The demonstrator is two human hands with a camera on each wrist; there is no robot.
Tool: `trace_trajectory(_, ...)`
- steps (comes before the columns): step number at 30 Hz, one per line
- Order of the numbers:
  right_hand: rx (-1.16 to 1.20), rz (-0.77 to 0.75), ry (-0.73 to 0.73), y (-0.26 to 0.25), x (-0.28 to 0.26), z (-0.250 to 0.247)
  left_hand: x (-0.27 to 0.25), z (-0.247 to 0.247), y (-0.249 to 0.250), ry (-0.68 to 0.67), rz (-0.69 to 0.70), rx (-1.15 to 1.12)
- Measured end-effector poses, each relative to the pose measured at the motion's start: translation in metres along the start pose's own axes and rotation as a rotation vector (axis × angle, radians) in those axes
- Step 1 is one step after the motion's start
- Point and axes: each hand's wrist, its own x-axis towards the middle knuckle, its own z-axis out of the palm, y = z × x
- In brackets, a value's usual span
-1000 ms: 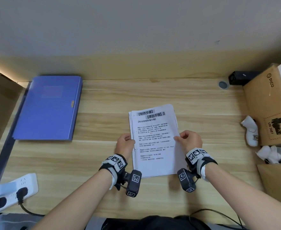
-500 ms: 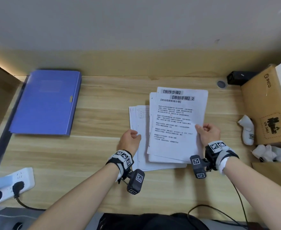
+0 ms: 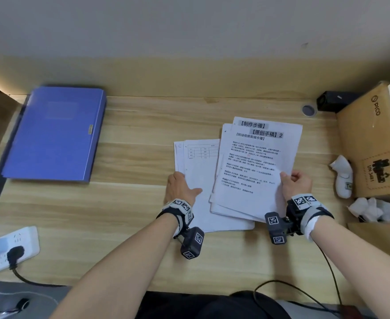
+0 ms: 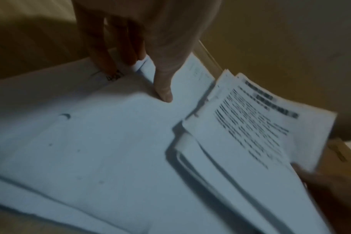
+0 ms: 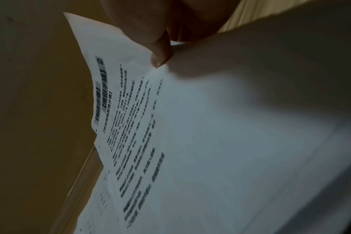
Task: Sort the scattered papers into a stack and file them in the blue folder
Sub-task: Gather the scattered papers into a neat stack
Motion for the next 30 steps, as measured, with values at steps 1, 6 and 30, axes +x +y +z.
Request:
trace_trajectory(1,-0.016,0.005,0.003,0.0,0.001,-0.004,0.003,-0.001,0.001,-0.013,-0.019,0.005)
trace_trajectory(6,-0.054,0.041,0.0,0.011,0.016,-0.007,0.009,-0.009,0.0,-0.077,-0.033,-0.103)
trace_trajectory(30,0.046,0.05,-0.271,0.007,-0.001,0.035,-0.021,-0.024,-0.02,0.028,-0.116,-0.245)
